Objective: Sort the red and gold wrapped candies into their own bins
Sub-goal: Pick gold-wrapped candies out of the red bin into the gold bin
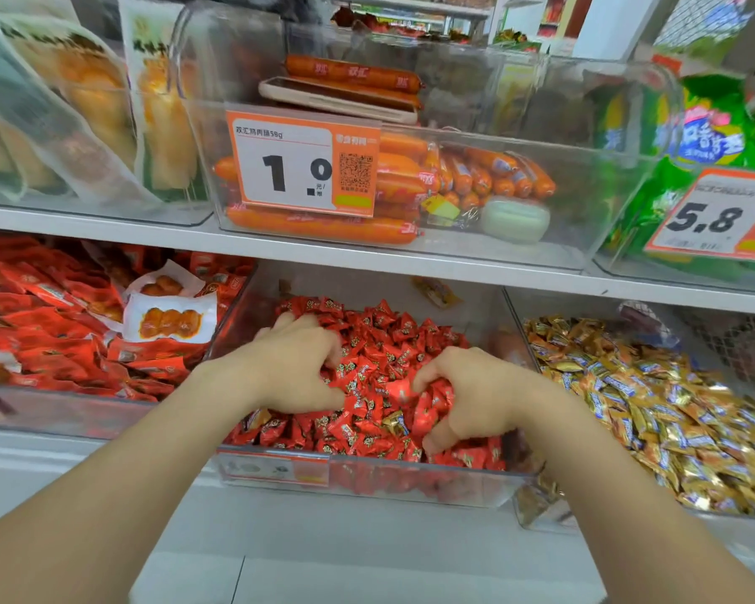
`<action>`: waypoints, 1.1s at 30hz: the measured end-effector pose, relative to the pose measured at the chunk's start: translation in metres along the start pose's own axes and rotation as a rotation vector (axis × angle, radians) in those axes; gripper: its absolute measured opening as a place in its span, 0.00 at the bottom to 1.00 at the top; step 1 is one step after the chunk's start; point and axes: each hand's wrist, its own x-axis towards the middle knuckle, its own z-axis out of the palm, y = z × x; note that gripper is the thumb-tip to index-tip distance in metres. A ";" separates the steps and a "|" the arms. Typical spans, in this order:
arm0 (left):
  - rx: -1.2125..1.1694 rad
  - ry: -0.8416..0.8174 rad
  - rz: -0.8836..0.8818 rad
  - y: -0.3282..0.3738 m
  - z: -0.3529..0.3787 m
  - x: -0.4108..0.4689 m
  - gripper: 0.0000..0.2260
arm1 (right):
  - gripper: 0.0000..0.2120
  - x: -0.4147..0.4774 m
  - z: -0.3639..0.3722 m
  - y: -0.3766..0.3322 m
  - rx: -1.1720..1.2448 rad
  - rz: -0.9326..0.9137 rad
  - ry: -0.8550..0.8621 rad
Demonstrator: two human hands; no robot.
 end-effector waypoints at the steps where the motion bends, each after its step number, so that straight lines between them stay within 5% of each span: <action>1: -0.091 0.076 0.094 0.001 0.002 0.005 0.15 | 0.33 0.000 0.000 0.000 -0.025 0.006 0.008; 5: -0.246 0.156 0.336 0.021 0.008 0.016 0.06 | 0.28 0.003 0.001 -0.008 -0.183 0.082 0.213; 9: -0.087 -0.067 0.240 0.025 0.019 0.018 0.19 | 0.16 0.007 0.004 -0.019 -0.146 -0.045 0.414; 14: 0.150 -0.064 0.091 0.020 0.010 0.019 0.12 | 0.16 0.017 0.025 -0.030 -0.036 -0.131 0.189; 18: 0.290 -0.156 0.102 0.023 0.017 0.019 0.20 | 0.13 0.024 0.030 -0.025 -0.202 -0.070 0.169; 21: 0.184 -0.195 0.144 0.021 0.022 0.022 0.26 | 0.24 0.032 0.033 -0.025 -0.307 -0.057 0.156; 25: 0.019 -0.192 0.138 0.021 0.025 0.024 0.24 | 0.34 0.043 0.040 -0.023 -0.049 -0.099 0.095; 29: -0.043 -0.226 0.126 0.024 0.026 0.025 0.21 | 0.25 0.047 0.049 -0.025 0.017 -0.113 0.096; 33: -0.104 -0.251 0.107 0.017 0.019 0.022 0.20 | 0.27 0.050 0.053 -0.025 0.081 -0.112 0.182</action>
